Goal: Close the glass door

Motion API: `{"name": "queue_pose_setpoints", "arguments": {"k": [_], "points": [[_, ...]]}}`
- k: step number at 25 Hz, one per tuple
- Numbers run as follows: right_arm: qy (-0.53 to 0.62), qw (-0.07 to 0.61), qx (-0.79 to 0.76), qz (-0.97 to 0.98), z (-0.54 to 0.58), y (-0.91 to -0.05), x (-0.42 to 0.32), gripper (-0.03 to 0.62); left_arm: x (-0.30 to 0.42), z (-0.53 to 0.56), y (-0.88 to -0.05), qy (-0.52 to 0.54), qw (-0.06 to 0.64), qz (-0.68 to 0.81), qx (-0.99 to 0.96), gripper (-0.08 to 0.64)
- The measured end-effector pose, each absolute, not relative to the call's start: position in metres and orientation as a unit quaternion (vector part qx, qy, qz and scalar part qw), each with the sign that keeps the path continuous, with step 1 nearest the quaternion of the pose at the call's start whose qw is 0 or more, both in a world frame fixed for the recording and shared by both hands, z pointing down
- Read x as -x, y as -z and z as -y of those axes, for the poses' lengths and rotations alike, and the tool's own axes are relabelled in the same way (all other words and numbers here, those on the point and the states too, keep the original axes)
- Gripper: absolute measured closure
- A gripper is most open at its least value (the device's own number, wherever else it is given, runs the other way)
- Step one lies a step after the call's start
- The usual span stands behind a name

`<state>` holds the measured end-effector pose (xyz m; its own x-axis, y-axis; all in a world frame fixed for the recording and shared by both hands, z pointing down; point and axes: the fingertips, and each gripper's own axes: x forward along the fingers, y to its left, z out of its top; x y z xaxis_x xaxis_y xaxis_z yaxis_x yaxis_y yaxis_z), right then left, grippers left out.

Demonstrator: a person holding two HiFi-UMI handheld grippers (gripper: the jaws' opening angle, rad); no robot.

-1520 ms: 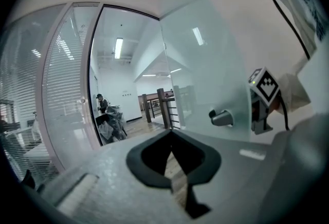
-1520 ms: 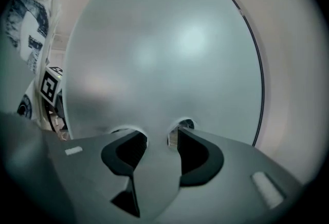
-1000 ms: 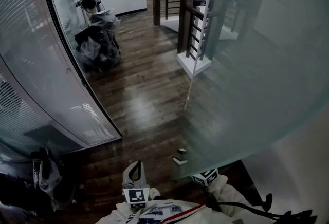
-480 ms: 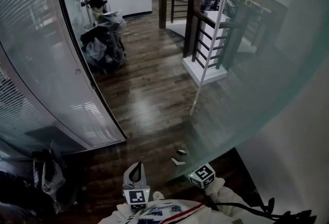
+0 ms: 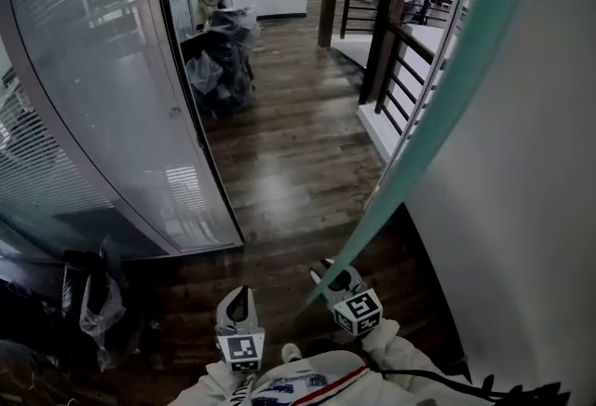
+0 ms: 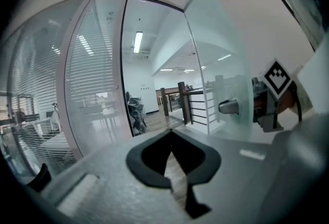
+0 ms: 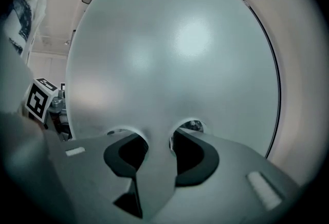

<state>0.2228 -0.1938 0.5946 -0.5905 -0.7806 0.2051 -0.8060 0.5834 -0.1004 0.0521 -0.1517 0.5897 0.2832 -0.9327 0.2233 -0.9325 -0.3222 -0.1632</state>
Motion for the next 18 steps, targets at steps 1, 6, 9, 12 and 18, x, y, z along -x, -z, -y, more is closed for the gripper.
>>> {"name": "queue_pose_setpoints", "arguments": {"k": [1,6,9,12,18], "points": [[-0.089,0.068,-0.451,0.886,0.198,-0.594,-0.219,0.449,-0.049,0.154,-0.589,0.139,0.001,-0.588,0.797,0.558],[-0.079,0.066,-0.46,0.882,0.228,-0.589,-0.194,0.454,-0.024,0.162,-0.585,0.137,-0.009,-0.621,0.772,0.558],[-0.076,0.075,-0.459,0.882,0.247,-0.595,-0.176,0.454,-0.004,0.168,-0.595,0.142,-0.02,-0.641,0.754,0.558],[-0.073,0.093,-0.471,0.874,0.265,-0.602,-0.159,0.457,0.011,0.182,-0.604,0.148,-0.025,-0.656,0.739,0.558],[-0.062,0.114,-0.466,0.875,0.301,-0.593,-0.127,0.46,0.019,0.22,-0.601,0.158,-0.023,-0.678,0.718,0.558]]}}
